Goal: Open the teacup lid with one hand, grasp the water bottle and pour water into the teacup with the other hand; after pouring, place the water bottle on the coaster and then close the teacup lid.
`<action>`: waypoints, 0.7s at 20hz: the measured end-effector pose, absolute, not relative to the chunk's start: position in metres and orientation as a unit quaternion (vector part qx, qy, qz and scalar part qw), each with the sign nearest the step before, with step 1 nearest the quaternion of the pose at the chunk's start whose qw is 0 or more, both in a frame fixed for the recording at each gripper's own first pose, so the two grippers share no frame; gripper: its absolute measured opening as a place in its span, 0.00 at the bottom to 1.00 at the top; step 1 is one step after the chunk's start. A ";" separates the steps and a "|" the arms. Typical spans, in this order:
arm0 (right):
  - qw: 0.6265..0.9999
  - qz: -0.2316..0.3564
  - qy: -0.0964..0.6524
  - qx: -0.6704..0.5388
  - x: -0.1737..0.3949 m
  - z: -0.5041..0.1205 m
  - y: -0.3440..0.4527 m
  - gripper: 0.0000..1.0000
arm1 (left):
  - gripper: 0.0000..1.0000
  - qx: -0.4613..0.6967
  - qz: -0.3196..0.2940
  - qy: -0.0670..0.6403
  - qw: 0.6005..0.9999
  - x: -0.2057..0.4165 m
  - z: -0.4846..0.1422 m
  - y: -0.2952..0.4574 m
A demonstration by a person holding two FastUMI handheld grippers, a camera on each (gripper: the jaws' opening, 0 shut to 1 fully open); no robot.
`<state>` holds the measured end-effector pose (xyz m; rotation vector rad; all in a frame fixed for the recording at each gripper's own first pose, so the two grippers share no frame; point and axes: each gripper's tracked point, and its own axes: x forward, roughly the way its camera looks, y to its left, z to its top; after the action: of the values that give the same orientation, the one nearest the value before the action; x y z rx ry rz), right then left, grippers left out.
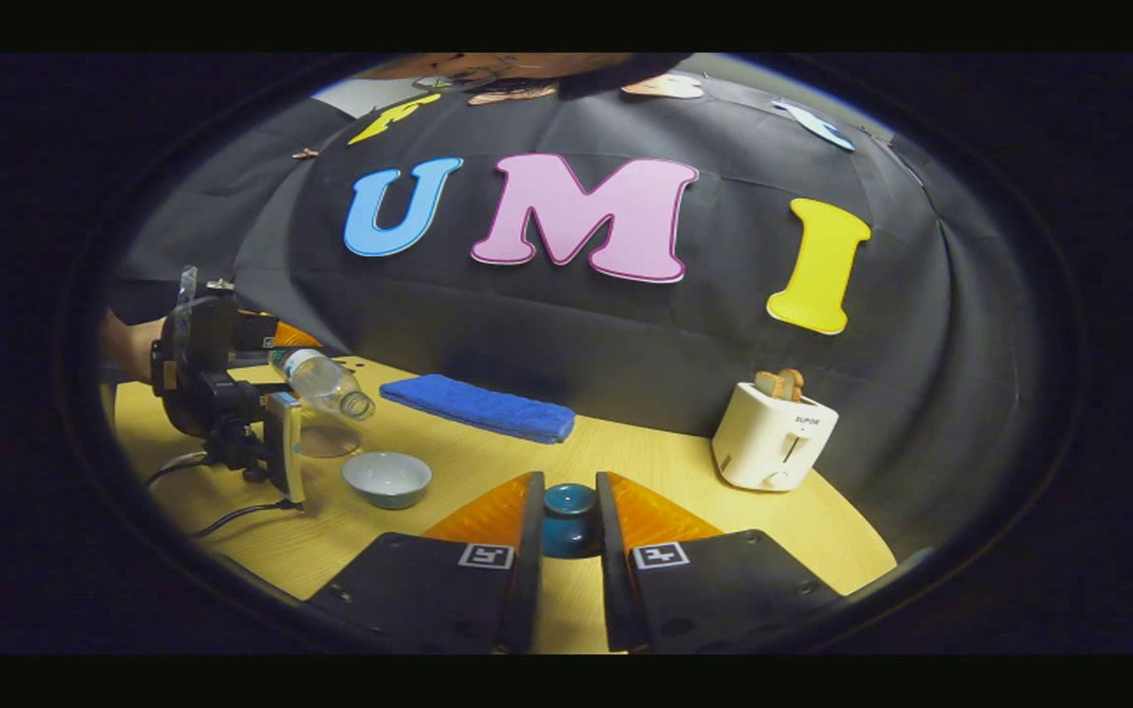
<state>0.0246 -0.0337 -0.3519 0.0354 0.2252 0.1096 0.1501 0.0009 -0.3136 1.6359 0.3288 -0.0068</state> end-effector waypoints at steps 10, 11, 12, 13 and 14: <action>0.992 0.051 0.113 0.013 0.019 -0.354 -0.035 0.29 | 0.74 0.747 -0.001 0.132 0.652 0.152 -0.305 0.002; 0.992 0.052 0.112 0.014 0.019 -0.353 -0.035 0.29 | 0.74 0.748 0.000 0.130 0.651 0.153 -0.305 0.001; 0.992 0.051 0.112 0.013 0.019 -0.353 -0.036 0.29 | 0.74 0.749 0.000 0.129 0.650 0.154 -0.305 0.001; 0.992 0.051 0.112 0.012 0.019 -0.353 -0.036 0.29 | 0.74 0.750 0.001 0.128 0.649 0.155 -0.305 0.001; 0.992 0.050 0.111 0.011 0.019 -0.353 -0.036 0.34 | 0.73 0.751 0.001 0.127 0.647 0.155 -0.304 0.002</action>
<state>0.0186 -0.0363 -0.3528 0.0223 0.2232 0.1005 0.1545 0.0015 -0.3038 1.7087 0.2899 0.0032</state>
